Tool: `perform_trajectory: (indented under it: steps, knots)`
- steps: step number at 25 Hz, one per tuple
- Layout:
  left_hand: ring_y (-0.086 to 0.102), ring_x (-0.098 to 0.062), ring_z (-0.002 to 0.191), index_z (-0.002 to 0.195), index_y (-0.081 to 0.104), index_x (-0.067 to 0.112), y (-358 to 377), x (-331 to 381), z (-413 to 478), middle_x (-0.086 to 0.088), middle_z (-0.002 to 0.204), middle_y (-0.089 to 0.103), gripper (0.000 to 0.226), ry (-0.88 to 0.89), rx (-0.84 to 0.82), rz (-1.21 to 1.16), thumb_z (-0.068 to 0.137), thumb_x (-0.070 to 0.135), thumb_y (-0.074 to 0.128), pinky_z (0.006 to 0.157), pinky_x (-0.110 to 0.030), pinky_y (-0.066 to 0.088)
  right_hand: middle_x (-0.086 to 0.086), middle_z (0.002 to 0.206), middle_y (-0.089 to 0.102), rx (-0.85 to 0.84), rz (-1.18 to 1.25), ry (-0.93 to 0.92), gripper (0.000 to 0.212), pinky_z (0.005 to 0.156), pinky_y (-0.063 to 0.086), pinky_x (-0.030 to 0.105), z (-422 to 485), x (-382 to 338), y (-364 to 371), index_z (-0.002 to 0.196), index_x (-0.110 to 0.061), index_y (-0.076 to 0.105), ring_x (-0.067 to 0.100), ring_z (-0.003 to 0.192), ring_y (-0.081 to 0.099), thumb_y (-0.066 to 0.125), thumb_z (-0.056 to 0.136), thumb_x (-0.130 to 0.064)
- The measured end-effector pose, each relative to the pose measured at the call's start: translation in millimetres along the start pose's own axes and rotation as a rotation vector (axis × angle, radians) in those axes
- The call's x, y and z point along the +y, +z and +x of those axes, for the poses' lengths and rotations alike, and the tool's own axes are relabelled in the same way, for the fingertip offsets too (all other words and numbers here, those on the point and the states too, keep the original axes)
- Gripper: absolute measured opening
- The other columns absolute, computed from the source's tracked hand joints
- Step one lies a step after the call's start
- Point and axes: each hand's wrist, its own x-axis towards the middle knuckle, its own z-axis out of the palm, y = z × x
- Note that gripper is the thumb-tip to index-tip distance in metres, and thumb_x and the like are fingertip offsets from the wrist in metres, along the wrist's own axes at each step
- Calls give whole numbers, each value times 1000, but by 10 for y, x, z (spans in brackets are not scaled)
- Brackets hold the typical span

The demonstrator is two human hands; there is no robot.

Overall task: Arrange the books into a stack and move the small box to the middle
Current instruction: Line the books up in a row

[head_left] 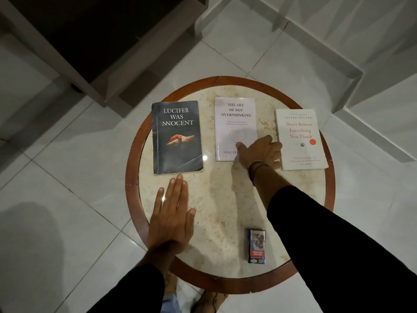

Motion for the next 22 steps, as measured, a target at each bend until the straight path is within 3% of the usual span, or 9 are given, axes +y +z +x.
perform_trajectory:
  steps: [5, 8, 11, 14, 16, 19, 22]
  knots:
    - [21, -30, 166, 169, 26, 15, 4, 3, 3, -7, 179, 22, 71, -1, 0, -3, 108, 51, 19, 134, -55, 20, 14, 143, 56, -124, 133, 58, 76, 112, 36, 51, 141, -69, -19, 143, -11, 42, 38, 136, 47, 78, 88, -48]
    - [20, -30, 166, 169, 24, 15, 17, -10, -5, -7, 180, 19, 70, -3, -8, 5, 108, 50, 20, 133, -56, 22, 16, 145, 47, -129, 66, 37, 72, 110, 39, 47, 140, -88, -28, 143, -10, 46, 38, 137, 43, 77, 89, -46]
    - [20, -31, 166, 170, 22, 16, 20, -7, 1, -8, 180, 18, 71, 1, -25, 21, 108, 51, 22, 133, -56, 22, 19, 144, 43, -115, 75, -23, 67, 112, 45, 45, 104, -122, 23, 142, -6, 40, 38, 135, 46, 75, 92, -32]
    - [19, -32, 166, 170, 21, 17, 25, -17, 2, -8, 181, 17, 72, -1, -41, 35, 108, 52, 23, 133, -56, 22, 19, 143, 50, -159, 344, 92, 81, 111, 49, 47, 102, -165, 15, 143, -8, 32, 38, 131, 53, 84, 83, -22]
    - [19, -32, 166, 170, 21, 17, 25, -21, 0, -7, 181, 16, 72, -3, -47, 40, 108, 54, 25, 134, -56, 22, 13, 134, 63, -179, 427, 124, 82, 109, 52, 47, 127, -101, -69, 141, -9, 41, 36, 126, 60, 89, 75, -23]
    - [20, -32, 166, 170, 20, 18, 23, -25, -2, -7, 181, 17, 72, 2, -46, 35, 108, 54, 25, 134, -56, 21, 6, 110, 76, -154, 428, -40, 31, 96, 59, 43, 179, 62, -246, 113, -16, 72, 33, 110, 72, 79, 84, -25]
    - [24, -32, 165, 169, 23, 16, 1, -16, 5, -8, 179, 22, 72, 10, -42, 46, 108, 54, 29, 133, -54, 20, 5, 113, 79, -164, 561, -138, 25, 90, 64, 49, 63, 152, -405, 119, -19, 77, 30, 102, 76, 68, 95, -16]
